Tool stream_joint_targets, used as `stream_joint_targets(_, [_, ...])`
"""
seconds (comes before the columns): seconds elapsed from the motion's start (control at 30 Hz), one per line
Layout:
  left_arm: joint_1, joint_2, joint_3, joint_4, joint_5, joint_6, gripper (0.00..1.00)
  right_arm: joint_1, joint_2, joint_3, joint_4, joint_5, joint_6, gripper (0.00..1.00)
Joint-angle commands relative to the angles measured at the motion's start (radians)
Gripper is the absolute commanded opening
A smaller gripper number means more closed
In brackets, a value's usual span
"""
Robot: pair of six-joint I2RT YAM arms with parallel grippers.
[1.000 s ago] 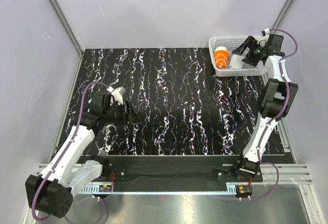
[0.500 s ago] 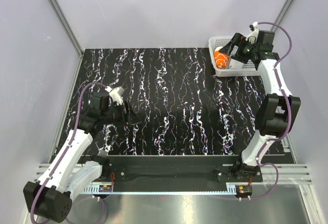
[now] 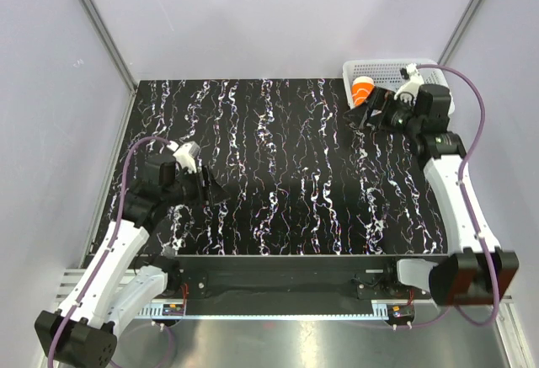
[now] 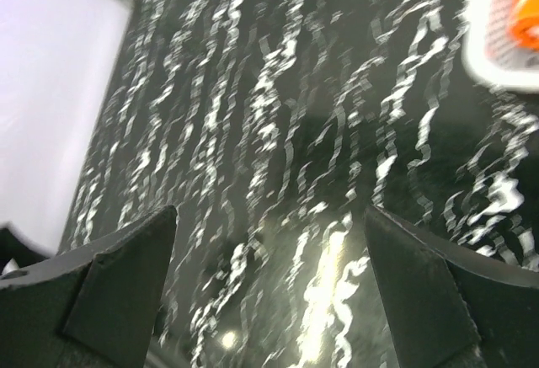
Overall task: Roll the towels
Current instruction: Place the rolled towel into the container
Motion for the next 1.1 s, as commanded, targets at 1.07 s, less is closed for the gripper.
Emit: stream_joint_targets(1.07, [0.111, 0.390, -0.346, 1.447, -0.791, 0.479, 0.65, 0.065, -0.365, -0.362, 0.066, -0.098, 0.183, 1.00])
